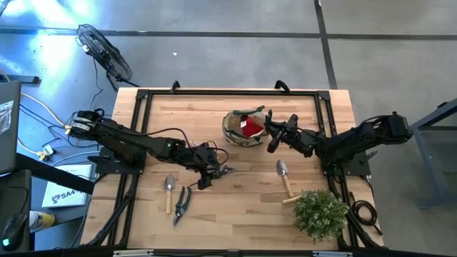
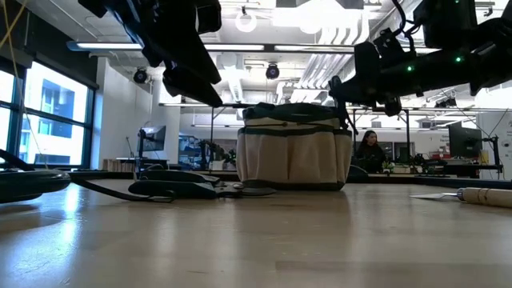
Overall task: Pick & Place Garden tools in Gardening bag
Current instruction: Put the top right green shear scissors into the light brown gardening bag, then put the brown hand rake into the light brown gardening bag
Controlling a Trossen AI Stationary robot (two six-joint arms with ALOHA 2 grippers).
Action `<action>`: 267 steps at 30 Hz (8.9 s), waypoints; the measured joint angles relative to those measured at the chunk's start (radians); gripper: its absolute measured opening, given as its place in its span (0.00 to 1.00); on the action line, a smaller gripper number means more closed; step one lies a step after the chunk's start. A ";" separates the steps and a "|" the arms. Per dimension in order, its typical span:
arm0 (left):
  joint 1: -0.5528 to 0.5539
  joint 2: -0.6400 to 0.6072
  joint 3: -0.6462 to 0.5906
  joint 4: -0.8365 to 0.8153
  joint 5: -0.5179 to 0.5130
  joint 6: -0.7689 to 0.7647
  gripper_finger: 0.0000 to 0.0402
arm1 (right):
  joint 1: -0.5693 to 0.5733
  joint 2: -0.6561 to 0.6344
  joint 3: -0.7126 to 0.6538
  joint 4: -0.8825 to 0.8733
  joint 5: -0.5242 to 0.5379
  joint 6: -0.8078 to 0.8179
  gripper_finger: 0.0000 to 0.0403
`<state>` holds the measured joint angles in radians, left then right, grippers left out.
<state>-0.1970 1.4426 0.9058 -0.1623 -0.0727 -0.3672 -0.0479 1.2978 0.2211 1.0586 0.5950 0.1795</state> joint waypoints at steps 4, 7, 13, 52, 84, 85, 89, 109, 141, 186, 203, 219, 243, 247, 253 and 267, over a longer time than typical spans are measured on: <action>0.000 0.000 0.000 0.000 0.000 0.001 0.68 | 0.000 0.033 0.000 0.031 -0.015 -0.006 0.09; 0.000 0.000 0.000 0.005 0.000 0.003 0.68 | 0.000 0.065 0.000 0.058 -0.022 -0.008 0.09; 0.000 0.000 0.000 0.004 0.000 0.003 0.68 | 0.000 0.111 0.000 0.097 -0.023 -0.010 0.09; 0.000 0.000 0.000 0.004 0.001 0.002 0.68 | 0.055 0.131 0.000 0.043 -0.018 0.018 0.14; 0.000 0.000 0.000 0.003 -0.013 0.022 0.68 | 0.078 0.131 0.000 0.067 -0.018 -0.077 0.44; 0.000 0.000 0.000 0.004 -0.013 0.022 0.68 | 0.081 0.131 0.000 0.074 -0.018 -0.082 0.46; 0.000 0.000 0.000 0.003 -0.014 0.022 0.68 | 0.101 0.131 0.000 0.114 -0.006 -0.131 0.52; 0.000 0.000 0.000 0.003 -0.018 0.030 0.68 | 0.165 0.131 0.000 0.347 0.079 -0.433 0.55; 0.066 -0.002 0.000 -0.214 -0.179 0.264 0.68 | 0.395 -0.122 0.000 0.225 0.011 -0.487 0.55; 0.077 0.254 0.000 -0.180 -0.308 0.737 0.68 | 0.392 -0.122 0.000 0.148 -0.029 -0.357 0.48; 0.232 0.299 0.003 -0.143 -0.036 0.728 0.68 | 0.392 -0.122 0.000 0.148 -0.037 -0.359 0.47; 0.269 0.309 0.001 -0.133 0.063 0.731 0.48 | 0.392 -0.122 0.000 0.133 -0.037 -0.358 0.47; 0.254 0.336 0.017 -0.147 -0.091 0.468 0.14 | 0.392 -0.122 0.000 0.133 -0.037 -0.356 0.47; 0.255 0.315 0.063 -0.237 -0.121 0.426 0.14 | 0.392 -0.122 0.000 0.129 -0.037 -0.343 0.47; 0.183 0.297 0.179 -0.384 -0.292 0.341 0.14 | 0.393 -0.122 0.000 0.129 -0.045 -0.313 0.47; 0.047 0.271 0.386 -0.518 -0.572 0.142 0.14 | 0.393 -0.122 0.001 0.135 -0.048 -0.314 0.47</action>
<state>-0.1500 1.7131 1.2923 -0.6807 -0.6443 -0.2252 0.3449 1.1763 0.2218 1.1938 0.5465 -0.1349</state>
